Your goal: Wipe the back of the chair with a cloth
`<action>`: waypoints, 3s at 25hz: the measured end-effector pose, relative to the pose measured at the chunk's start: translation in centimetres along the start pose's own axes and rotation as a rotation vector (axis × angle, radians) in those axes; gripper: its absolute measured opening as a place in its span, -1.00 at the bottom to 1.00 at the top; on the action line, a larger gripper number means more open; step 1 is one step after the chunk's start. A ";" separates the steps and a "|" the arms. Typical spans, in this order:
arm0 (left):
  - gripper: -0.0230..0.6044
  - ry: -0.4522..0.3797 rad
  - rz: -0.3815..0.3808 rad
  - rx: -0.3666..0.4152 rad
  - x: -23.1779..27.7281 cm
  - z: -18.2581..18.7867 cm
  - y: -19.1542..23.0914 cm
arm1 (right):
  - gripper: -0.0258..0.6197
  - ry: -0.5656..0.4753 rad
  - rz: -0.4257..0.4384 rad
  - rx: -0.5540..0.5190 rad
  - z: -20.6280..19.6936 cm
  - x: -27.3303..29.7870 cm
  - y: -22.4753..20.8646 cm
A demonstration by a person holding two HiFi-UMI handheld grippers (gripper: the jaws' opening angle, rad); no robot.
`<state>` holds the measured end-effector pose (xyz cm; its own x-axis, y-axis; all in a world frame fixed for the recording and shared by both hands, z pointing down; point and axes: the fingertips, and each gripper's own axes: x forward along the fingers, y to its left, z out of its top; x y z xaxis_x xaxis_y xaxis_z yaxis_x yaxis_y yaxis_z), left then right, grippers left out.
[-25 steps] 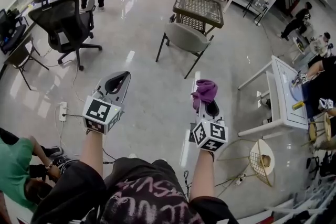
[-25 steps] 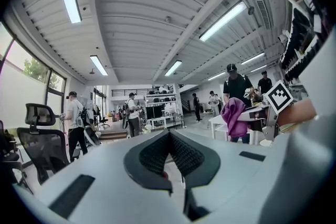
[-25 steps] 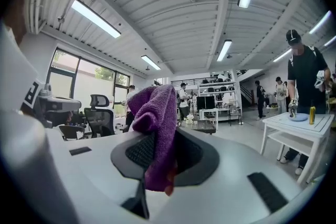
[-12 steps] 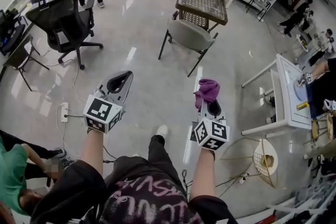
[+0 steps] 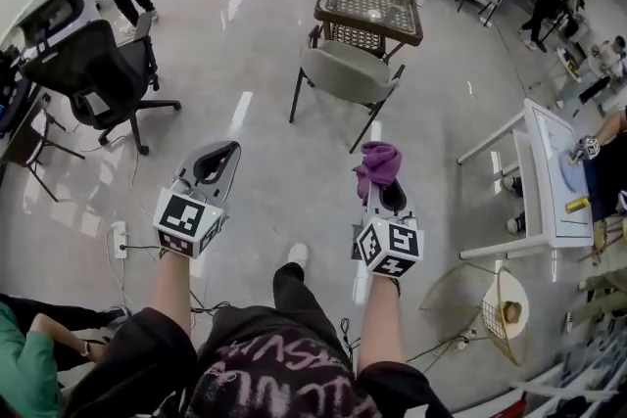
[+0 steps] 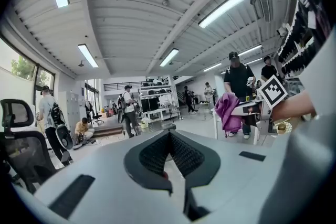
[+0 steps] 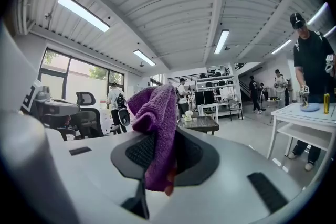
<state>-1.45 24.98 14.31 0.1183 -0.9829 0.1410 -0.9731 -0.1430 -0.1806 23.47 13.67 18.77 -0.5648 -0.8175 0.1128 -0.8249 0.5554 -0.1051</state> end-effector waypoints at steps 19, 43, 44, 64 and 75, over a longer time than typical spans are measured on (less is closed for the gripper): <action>-0.90 0.084 -0.011 -0.014 22.2 0.5 8.2 | -0.63 0.057 0.044 0.063 1.3 23.2 -7.9; -0.90 0.068 -0.262 -0.027 40.4 -6.2 22.9 | -0.63 0.047 -0.179 0.034 0.6 41.3 -4.8; -0.90 0.069 -0.272 -0.029 41.2 -6.7 23.2 | -0.63 0.049 -0.192 0.024 0.2 42.0 -4.8; -0.90 0.058 -0.315 -0.053 48.1 -16.8 23.3 | -0.63 0.067 -0.218 0.046 -10.9 47.9 -4.5; -0.90 -0.013 -0.274 0.007 50.3 -24.0 22.6 | -0.63 0.024 -0.165 0.020 -17.9 50.7 -4.4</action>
<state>-22.27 -24.88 40.63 0.3800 -0.9087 0.1728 -0.9029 -0.4050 -0.1441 -1.99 -27.53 42.59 -0.4224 -0.8934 0.1534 -0.9060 0.4107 -0.1028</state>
